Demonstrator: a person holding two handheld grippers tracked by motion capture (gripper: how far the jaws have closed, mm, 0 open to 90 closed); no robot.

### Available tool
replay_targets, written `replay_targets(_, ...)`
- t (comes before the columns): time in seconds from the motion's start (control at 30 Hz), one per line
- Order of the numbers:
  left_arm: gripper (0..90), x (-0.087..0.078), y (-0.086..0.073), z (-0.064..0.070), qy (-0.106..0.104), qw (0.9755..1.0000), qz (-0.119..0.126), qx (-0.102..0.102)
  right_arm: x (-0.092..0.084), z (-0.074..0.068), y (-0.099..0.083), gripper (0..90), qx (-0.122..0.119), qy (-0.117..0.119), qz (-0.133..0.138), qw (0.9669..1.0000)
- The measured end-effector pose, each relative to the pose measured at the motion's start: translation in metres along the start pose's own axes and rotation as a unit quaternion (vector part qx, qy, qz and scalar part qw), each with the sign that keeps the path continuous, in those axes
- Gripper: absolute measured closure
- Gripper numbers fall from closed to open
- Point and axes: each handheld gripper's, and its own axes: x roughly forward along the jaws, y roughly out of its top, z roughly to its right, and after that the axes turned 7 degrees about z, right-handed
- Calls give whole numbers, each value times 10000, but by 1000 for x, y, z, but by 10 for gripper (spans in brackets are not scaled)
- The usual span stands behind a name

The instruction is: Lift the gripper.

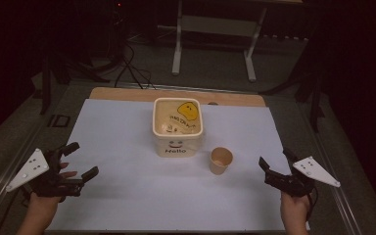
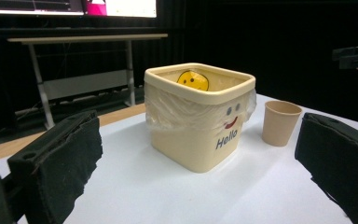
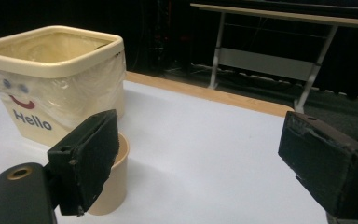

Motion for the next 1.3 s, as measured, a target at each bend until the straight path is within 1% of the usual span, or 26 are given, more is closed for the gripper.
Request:
replay_targets(0.13,14,0,0,-1,36,10000,-1,17,0,2,-1,121,54,77,-64,9999)
replay_targets(0.2,14,0,0,-2,76,10000,-22,46,0,2,0,121,34,24,-112,9999)
replay_targets(0.27,14,0,1,-1,92,9999,8,57,-1,2,0,121,66,34,-93,9999)
replay_targets(0.3,14,0,2,-1,94,9999,6,68,-3,3,2,122,100,52,-86,9999)
replay_targets(0.4,14,-1,3,-1,73,9999,57,46,-5,5,7,122,93,-11,-71,9999)
replay_targets(0.43,14,-1,3,0,67,10000,50,48,-7,6,10,122,155,10,-43,9999)
replay_targets(0.47,14,-1,3,0,58,10000,58,43,-7,6,10,122,155,10,-43,9999)
replay_targets(0.5,14,0,2,-1,47,10000,59,23,-6,6,15,121,157,84,-107,9998)
replay_targets(0.57,14,0,1,-1,33,10000,26,24,-6,5,17,113,135,85,-113,9998)
replay_targets(0.63,14,1,1,0,-1,10000,4,51,-5,5,22,110,182,268,-123,9994)
replay_targets(0.67,14,1,1,0,-7,10000,-8,51,-4,4,24,110,179,282,-144,9993)
replay_targets(0.7,14,1,1,0,-16,10000,-16,66,-3,3,27,110,206,382,-169,9989)
replay_targets(0.77,14,2,1,0,-26,10000,-13,77,0,1,31,112,284,321,-234,9988)
replay_targets(0.8,14,2,1,0,-29,10000,-12,77,1,0,33,111,313,430,-288,9982)
replay_targets(0.83,14,2,1,0,-31,10000,-17,75,3,-2,36,111,260,591,-281,9975)
replay_targets(0.87,14,2,1,0,-34,10000,-16,65,3,-2,36,111,260,591,-281,9975)
replay_targets(0.9,14,2,1,0,-33,10000,-20,54,6,-3,39,111,274,712,-329,9965)
replay_targets(0.93,14,1,1,0,-35,10000,-24,55,6,-3,39,111,274,712,-329,9965)
replay_targets(0.97,14,1,1,0,-38,10000,-27,57,10,-5,42,111,292,904,-361,9948)
replay_targets(1.0,14,1,1,0,-44,10000,-29,58,10,-5,42,111,292,904,-361,9948)
replay_targets(1.03,14,1,1,0,-52,10000,-33,58,13,-8,46,111,249,1058,-353,9934)
replay_targets(1.07,14,1,1,0,-57,10000,-36,49,13,-8,46,111,249,1058,-353,9934)
replay_targets(1.1,14,2,1,0,-67,10000,-54,36,18,-9,50,111,284,1246,-358,9912)
replay_targets(1.2,14,2,0,0,-88,9999,-83,41,22,-12,54,112,255,1302,-381,9904)
replay_targets(1.23,14,3,0,0,-95,9999,-109,48,27,-15,58,111,197,1424,-399,9888)
replay_targets(1.3,14,3,0,1,-101,9999,-110,54,30,-17,59,111,178,1430,-413,9887)
